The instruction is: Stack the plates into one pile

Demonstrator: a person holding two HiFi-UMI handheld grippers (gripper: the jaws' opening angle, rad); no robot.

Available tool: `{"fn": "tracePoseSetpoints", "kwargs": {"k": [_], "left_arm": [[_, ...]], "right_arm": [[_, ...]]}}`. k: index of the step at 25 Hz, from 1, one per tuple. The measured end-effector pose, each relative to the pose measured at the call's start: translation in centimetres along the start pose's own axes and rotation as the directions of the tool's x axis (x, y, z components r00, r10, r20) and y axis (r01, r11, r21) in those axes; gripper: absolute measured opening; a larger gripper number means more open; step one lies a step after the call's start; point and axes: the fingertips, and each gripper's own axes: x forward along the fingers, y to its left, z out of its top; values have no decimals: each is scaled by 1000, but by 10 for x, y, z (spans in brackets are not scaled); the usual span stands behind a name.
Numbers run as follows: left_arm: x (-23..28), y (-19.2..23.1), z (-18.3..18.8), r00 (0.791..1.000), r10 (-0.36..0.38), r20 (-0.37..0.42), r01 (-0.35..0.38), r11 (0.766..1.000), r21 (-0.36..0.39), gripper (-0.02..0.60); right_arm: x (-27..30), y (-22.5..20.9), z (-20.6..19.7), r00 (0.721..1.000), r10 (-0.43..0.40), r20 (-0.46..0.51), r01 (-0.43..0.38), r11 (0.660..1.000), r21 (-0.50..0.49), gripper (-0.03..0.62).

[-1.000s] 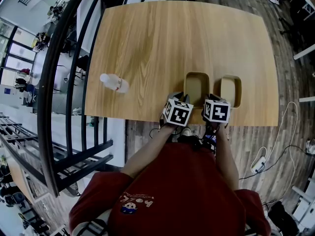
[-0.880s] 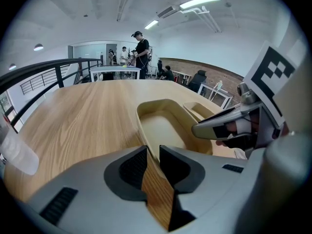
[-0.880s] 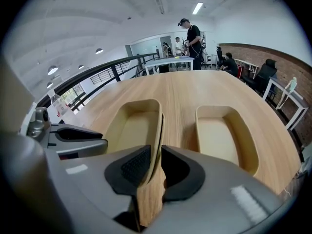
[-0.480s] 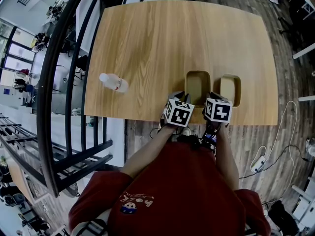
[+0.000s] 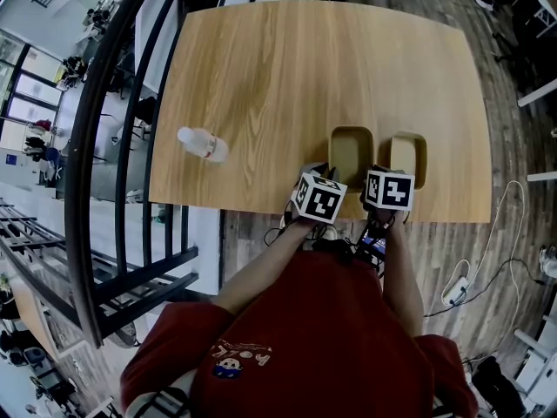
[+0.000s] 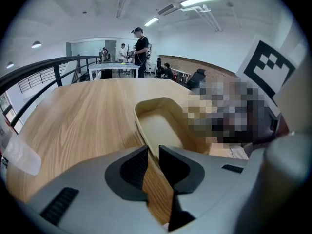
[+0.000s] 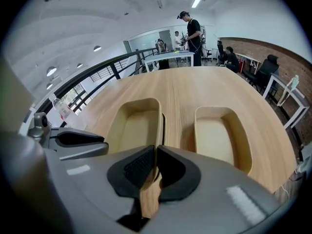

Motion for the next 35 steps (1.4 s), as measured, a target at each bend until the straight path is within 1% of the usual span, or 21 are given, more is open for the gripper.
{"fn": "tracePoseSetpoints", "kwargs": {"k": [7, 10, 16, 17, 20, 21, 27, 32, 33, 35], "left_arm": [[6, -3, -11, 999, -17, -50, 17, 1000, -3, 75], [8, -4, -13, 998, -18, -57, 18, 1000, 2, 76], [9, -3, -12, 999, 10, -43, -9, 999, 34, 84], [9, -2, -13, 999, 13, -41, -11, 999, 40, 87], [12, 0, -14, 999, 20, -39, -18, 999, 45, 126], [13, 1, -15, 999, 20, -40, -19, 999, 43, 131], [24, 2, -24, 998, 3, -58, -3, 1000, -2, 143], [31, 1, -29, 996, -46, -75, 41, 997, -65, 143], [33, 1, -29, 996, -60, -72, 54, 995, -83, 141], [35, 2, -26, 995, -85, -57, 78, 990, -115, 139]], "right_arm": [[6, -3, -14, 997, -1, -80, 1, 1000, -5, 32], [10, -5, -17, 995, -9, -97, 7, 1000, -13, 35], [9, -6, -16, 995, -64, -74, 59, 996, -73, 57], [9, -5, -17, 995, -69, -68, 64, 995, -79, 71], [11, -5, -19, 996, -63, -56, 59, 996, -73, 105], [11, -5, -20, 997, -59, -51, 56, 996, -65, 107], [18, -9, -25, 1000, -26, -13, 26, 1000, -11, 117], [28, -9, -34, 999, 12, -31, -11, 1000, 25, 117], [29, -9, -35, 999, 24, -33, -23, 999, 38, 114], [31, -6, -36, 998, 54, -34, -52, 996, 69, 81]]}}
